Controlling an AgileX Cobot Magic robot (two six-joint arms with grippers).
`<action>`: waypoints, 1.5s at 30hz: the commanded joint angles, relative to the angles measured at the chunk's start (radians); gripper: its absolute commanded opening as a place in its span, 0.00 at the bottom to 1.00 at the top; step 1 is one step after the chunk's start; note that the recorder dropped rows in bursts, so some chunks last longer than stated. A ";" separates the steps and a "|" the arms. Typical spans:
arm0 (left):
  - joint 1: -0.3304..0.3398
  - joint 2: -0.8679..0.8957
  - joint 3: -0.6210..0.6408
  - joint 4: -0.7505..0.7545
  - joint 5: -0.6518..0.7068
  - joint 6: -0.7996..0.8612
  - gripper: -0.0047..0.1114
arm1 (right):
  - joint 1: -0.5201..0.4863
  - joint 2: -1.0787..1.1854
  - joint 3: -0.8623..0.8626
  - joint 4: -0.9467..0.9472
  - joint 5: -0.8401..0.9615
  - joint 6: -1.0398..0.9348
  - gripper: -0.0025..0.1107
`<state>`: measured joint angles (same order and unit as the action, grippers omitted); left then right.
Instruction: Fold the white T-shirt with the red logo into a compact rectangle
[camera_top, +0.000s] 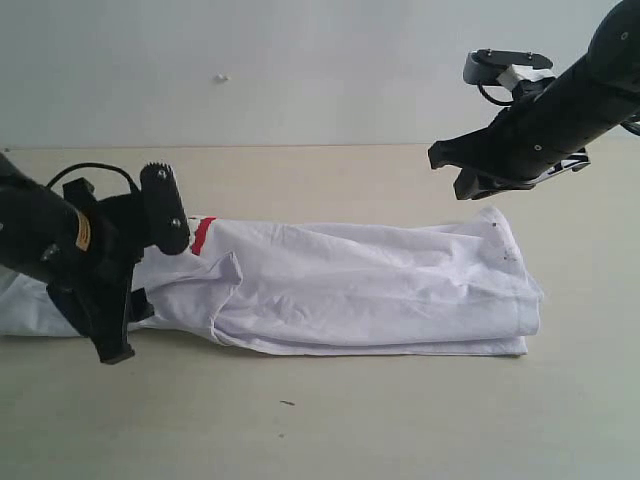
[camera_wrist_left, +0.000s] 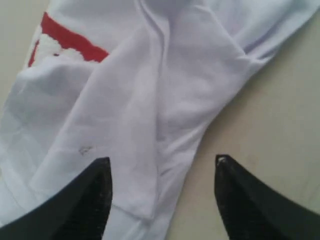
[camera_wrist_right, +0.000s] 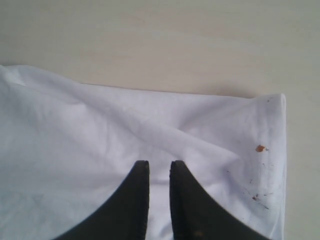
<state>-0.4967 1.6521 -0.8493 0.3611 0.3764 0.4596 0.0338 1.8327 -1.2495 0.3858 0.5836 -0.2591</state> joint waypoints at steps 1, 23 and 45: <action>0.006 0.005 0.059 0.087 -0.193 0.008 0.55 | 0.001 -0.004 -0.005 -0.001 0.003 -0.009 0.17; 0.170 0.182 -0.063 0.236 -0.448 0.011 0.53 | 0.001 -0.004 -0.005 -0.003 -0.009 -0.009 0.17; 0.170 0.077 -0.210 -0.038 -0.274 -0.088 0.32 | 0.001 -0.004 -0.005 -0.005 -0.010 -0.009 0.17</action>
<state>-0.3305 1.7859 -1.0548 0.4352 0.0000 0.4396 0.0338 1.8327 -1.2495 0.3858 0.5743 -0.2591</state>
